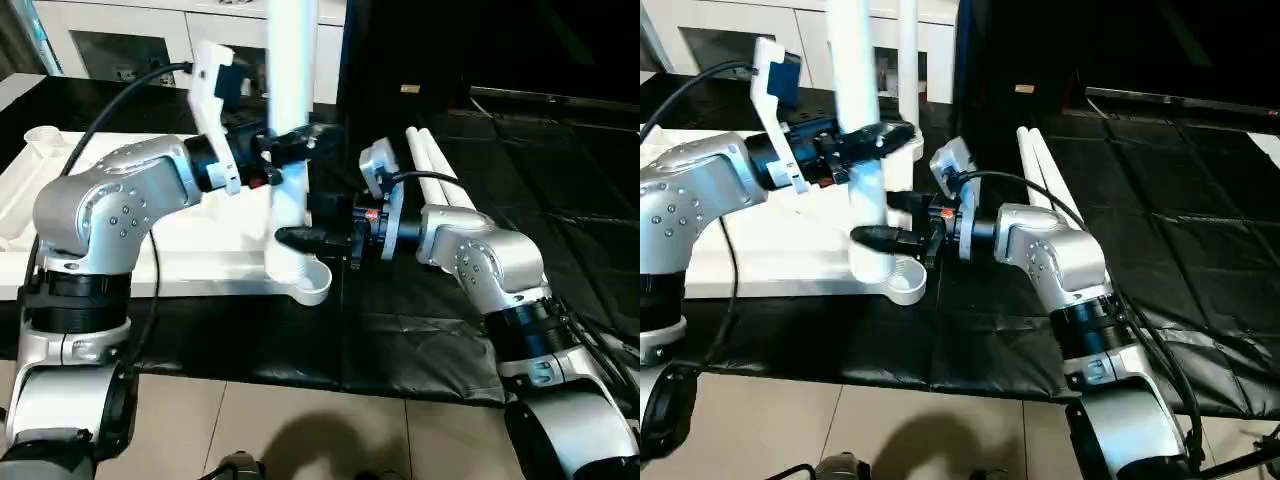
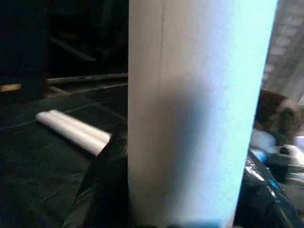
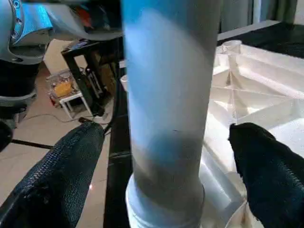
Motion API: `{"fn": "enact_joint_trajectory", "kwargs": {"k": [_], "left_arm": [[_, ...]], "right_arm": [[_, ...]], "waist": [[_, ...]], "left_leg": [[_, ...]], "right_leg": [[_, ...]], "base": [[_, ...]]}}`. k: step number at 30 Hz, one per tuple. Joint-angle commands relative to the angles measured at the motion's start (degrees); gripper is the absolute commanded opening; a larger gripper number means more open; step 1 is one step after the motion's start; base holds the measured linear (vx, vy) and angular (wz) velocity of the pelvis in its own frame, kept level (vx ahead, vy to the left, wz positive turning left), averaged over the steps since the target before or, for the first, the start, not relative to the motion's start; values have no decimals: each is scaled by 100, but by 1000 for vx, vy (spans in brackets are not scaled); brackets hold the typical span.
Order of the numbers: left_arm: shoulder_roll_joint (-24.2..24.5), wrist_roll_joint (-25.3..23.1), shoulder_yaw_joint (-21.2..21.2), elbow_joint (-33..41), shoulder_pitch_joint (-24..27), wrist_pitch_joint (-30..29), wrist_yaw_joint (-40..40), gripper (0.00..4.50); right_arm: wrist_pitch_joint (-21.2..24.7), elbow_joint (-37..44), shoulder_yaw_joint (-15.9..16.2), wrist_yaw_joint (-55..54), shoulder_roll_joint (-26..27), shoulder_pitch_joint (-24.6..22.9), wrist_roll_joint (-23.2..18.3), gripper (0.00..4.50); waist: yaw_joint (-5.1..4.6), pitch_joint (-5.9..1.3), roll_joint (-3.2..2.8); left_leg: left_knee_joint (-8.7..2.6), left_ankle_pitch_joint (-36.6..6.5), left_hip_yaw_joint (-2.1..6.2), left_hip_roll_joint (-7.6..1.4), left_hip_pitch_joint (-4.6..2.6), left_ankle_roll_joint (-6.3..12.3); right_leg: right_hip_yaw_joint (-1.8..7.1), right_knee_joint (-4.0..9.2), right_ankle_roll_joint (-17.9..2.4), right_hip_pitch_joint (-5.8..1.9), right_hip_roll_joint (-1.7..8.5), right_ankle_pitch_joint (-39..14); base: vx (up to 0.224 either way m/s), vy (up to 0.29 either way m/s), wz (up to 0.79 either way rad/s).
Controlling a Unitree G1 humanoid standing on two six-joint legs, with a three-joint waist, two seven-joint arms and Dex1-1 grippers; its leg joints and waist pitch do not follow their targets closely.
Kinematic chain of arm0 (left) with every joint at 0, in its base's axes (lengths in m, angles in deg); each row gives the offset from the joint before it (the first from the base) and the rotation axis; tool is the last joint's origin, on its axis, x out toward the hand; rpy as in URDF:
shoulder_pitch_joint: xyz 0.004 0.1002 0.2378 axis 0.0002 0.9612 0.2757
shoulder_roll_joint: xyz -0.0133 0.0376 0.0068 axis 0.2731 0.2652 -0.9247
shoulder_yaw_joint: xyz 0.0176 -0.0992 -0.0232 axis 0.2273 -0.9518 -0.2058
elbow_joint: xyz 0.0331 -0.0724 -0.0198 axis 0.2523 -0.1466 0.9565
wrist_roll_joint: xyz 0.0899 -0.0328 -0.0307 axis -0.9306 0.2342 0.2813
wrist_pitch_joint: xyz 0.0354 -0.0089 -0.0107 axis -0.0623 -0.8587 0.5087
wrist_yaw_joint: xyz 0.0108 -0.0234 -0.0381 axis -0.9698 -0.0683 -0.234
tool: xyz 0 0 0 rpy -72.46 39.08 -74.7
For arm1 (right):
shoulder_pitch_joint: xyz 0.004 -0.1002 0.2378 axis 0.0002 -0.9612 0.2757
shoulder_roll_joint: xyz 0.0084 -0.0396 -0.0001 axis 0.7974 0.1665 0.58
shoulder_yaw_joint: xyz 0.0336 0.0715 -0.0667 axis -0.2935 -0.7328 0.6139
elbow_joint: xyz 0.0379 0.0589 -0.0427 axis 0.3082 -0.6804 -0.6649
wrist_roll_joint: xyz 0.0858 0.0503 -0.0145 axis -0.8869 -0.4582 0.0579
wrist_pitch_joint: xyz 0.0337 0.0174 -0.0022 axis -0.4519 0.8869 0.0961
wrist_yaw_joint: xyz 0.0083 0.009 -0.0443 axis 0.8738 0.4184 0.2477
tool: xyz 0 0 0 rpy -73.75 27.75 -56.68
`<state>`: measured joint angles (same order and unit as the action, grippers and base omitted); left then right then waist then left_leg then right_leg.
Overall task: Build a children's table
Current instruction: Pick table leg
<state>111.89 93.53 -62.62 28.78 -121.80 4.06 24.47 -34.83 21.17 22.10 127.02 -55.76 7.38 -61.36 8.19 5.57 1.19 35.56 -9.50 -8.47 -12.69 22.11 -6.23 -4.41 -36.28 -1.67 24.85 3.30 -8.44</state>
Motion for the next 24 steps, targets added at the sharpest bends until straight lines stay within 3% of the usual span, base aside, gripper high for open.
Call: {"fn": "enact_joint_trajectory", "kwargs": {"k": [1,5,14,24], "left_arm": [[59,121,90,220,-138,-86,196,183],[163,169,198,334,-91,-154,449,183],[178,250,299,435,-93,-264,573,183],[141,199,327,363,-163,-238,651,183]], "right_arm": [[91,-78,31,67,-22,149,-63,450],[243,-88,148,228,-43,155,-82,450],[231,-79,249,325,22,122,-64,450],[194,-70,359,420,9,29,-23,365]], "waist": [[-6,-591,-82],[-5,-598,-86],[6,-590,-90],[4,-595,-91]], "left_leg": [[-407,-1176,-55,7,-67,-233],[-409,-1120,-54,-1,-69,-232],[-413,-1213,-54,-4,-74,-271],[-411,-1142,-55,0,-64,-266]], "right_leg": [[246,423,-875,-409,400,-1748],[245,402,-860,-410,385,-1595],[247,421,-816,-404,396,-1770],[248,411,-797,-410,388,-1695]], "base": [[0,0,0],[0,0,0],[0,0,0],[0,0,0]]}}
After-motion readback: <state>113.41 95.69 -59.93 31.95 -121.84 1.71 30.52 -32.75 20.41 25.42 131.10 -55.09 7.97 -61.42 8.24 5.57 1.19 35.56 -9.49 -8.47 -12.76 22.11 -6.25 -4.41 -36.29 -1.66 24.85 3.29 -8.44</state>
